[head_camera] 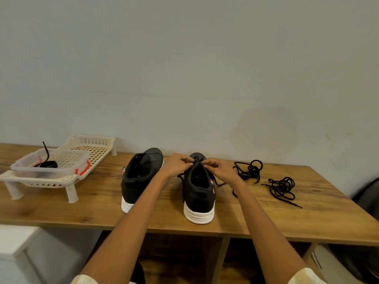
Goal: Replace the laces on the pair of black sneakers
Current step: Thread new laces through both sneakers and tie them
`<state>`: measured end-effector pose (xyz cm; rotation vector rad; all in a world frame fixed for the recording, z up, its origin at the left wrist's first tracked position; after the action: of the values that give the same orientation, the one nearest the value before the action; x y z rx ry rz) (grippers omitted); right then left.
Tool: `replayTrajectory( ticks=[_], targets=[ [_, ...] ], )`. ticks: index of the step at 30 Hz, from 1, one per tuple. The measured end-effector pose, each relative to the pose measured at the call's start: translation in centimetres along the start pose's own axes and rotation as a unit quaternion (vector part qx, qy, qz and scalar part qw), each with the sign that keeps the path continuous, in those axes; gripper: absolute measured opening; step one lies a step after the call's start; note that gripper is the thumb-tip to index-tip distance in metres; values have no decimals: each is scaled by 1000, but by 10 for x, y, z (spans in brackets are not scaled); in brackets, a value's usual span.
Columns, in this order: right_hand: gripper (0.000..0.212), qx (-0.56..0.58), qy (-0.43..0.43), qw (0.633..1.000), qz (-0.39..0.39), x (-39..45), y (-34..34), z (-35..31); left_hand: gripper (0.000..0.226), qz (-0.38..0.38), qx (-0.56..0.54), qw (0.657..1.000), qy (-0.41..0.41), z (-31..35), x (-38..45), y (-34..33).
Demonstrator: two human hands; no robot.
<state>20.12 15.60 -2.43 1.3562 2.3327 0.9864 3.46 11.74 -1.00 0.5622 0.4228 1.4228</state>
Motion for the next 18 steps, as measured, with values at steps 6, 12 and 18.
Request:
replayTrajectory(
  ticks=[6,12,18],
  targets=[
    [12,-15,-1,1000,23,1,-1,-1,26,75,-49,996,30,-6,-2,-4],
    [11,-29,-15,999,34,2,-1,1,12,91,-176,976,92,-8,4,8],
    [12,-37,-14,999,32,-1,-2,-2,30,73,-210,969,104,-5,4,8]
  ],
)
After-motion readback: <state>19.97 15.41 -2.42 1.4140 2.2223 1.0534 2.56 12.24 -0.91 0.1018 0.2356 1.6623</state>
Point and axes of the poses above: each hand's wrist, its own x-axis towards the middle knuckle, its own y-axis out of the back of the hand, z = x × y, the point moved 5 cm from there along x, towards the middle knuckle, and after that the axes turned 8 degrees about -z, right-handed, at the moved point
